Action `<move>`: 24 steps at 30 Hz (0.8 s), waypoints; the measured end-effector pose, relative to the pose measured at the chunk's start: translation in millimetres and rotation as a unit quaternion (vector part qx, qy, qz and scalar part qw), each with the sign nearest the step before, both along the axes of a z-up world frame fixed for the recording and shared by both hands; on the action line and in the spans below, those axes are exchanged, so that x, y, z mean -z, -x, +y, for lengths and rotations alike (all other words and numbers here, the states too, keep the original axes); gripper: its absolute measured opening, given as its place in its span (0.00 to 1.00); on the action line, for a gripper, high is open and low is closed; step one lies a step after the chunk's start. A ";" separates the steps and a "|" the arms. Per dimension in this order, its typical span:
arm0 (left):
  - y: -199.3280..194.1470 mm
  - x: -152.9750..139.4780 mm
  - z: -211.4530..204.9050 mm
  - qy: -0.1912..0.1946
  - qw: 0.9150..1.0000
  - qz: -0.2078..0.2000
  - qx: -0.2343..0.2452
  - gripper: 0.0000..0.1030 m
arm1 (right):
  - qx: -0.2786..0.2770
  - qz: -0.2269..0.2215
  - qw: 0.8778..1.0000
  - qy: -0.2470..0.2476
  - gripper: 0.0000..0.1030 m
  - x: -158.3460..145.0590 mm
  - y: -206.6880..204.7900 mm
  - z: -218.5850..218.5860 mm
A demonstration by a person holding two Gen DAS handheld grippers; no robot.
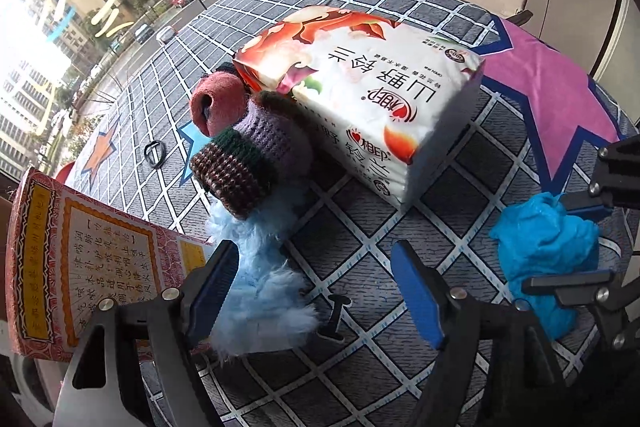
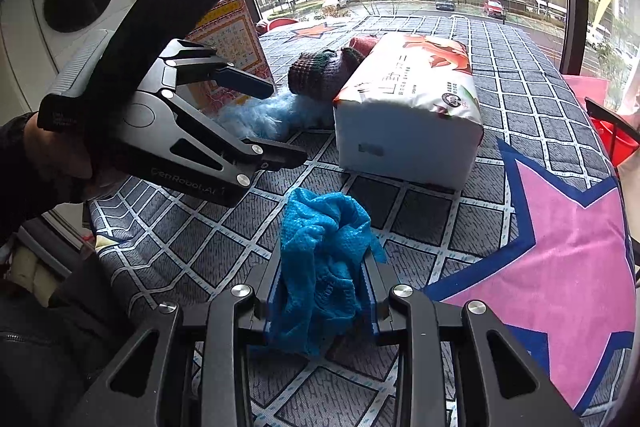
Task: Organize soft objects
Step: 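Grasp the striped knit hat with left tool while right tool grasps the blue glove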
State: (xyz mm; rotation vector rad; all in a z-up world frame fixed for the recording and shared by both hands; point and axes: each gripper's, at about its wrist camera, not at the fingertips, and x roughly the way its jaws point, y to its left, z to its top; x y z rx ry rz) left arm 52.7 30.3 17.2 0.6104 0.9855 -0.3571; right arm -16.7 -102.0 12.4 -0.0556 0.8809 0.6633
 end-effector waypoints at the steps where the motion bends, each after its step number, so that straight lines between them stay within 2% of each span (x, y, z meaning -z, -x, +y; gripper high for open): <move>1: -0.6 0.8 0.0 -0.004 1.000 -0.006 -0.004 0.79 | 0.000 0.000 1.000 0.001 0.32 -0.2 0.1 0.4; 5: -2.5 -20.4 1.0 0.035 0.998 -0.049 -0.007 0.79 | -0.003 -0.001 1.000 -0.001 0.32 -0.5 2.3 -0.5; 8: -15.7 -29.5 -1.0 0.024 0.997 -0.073 -0.006 0.82 | -0.002 0.001 1.000 -0.004 0.32 1.5 1.6 -1.7; 11: -36.6 -19.4 -10.9 -0.010 0.998 -0.058 -0.007 0.82 | -0.001 0.001 1.000 -0.007 0.32 2.2 0.8 -1.2; 15: -45.6 -4.0 -19.7 -0.058 0.997 -0.038 0.016 0.82 | -0.001 0.001 1.000 -0.009 0.32 1.8 2.3 -2.2; 20: -61.6 16.8 -26.9 -0.138 0.990 -0.026 0.029 0.86 | -0.002 0.002 1.000 -0.013 0.32 2.1 0.8 -3.8; 22: -70.3 22.0 -24.9 -0.137 0.990 -0.010 0.023 0.86 | -0.001 0.001 1.000 -0.014 0.32 2.2 0.4 -3.1; 23: -72.5 21.4 -23.4 -0.121 0.992 0.003 0.020 0.84 | -0.001 0.001 1.000 -0.014 0.32 2.1 0.6 -2.9; 24: -72.3 18.2 -21.4 -0.101 0.995 0.012 0.019 0.73 | 0.000 0.001 1.000 -0.015 0.32 1.9 1.2 -3.7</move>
